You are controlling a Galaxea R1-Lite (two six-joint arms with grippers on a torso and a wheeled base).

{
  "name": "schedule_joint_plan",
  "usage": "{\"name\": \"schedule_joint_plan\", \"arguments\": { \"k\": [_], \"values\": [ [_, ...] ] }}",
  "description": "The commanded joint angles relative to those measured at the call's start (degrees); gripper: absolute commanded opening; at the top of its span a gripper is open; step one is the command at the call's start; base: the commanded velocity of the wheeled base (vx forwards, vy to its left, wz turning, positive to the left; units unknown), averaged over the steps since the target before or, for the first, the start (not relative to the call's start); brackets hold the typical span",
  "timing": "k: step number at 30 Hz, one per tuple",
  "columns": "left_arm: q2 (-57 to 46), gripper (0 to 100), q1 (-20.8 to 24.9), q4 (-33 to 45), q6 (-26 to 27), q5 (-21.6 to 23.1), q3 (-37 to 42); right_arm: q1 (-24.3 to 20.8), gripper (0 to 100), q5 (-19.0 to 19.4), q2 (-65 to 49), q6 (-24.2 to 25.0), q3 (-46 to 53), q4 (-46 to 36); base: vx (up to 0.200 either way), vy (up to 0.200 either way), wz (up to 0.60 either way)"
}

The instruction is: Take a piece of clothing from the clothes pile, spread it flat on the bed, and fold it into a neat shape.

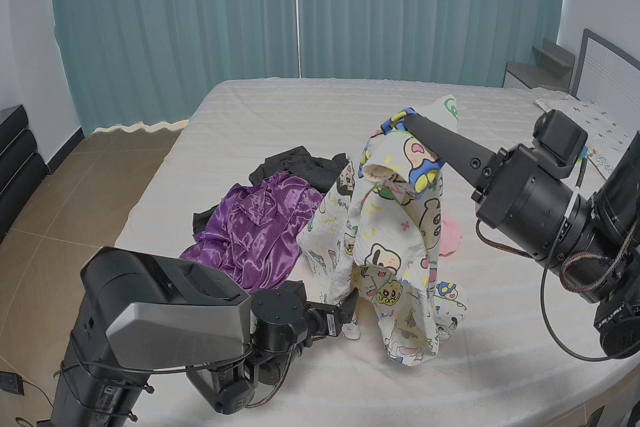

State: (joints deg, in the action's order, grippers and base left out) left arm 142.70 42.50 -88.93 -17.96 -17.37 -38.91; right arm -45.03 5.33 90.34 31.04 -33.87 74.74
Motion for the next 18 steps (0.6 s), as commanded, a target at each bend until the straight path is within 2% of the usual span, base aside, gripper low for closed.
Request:
{"name": "schedule_joint_plan", "arguments": {
  "k": [1, 7, 8, 13, 18],
  "values": [
    [4.25, 100, -0.22, -0.81, -0.24, 0.06, -0.73, 0.03, 0, 0.03, -0.26, -0.01, 0.12, 0.05, 0.0, 0.0, 0.0],
    [7.24, 100, -0.22, -0.89, -0.41, 0.15, -1.08, 0.91, 0, 0.03, 0.18, 0.08, 0.12, 0.05, 0.0, 0.0, 0.0],
    [7.5, 0, -0.31, -0.89, -0.41, -0.03, -1.17, 1.0, 0, 0.03, 0.18, 0.08, 0.12, 0.05, 0.0, 0.0, 0.0],
    [7.5, 0, -0.4, -0.89, -1.38, -0.38, -0.73, 2.49, 0, 0.12, -0.17, 0.08, 0.82, 0.05, 0.0, 0.0, 0.0],
    [5.92, 0, -2.07, -0.98, -2.17, -0.29, 2.35, 5.83, 0, 0.03, -0.52, 0.08, 3.81, 0.14, 0.0, 0.0, 0.0]
  ]
}}
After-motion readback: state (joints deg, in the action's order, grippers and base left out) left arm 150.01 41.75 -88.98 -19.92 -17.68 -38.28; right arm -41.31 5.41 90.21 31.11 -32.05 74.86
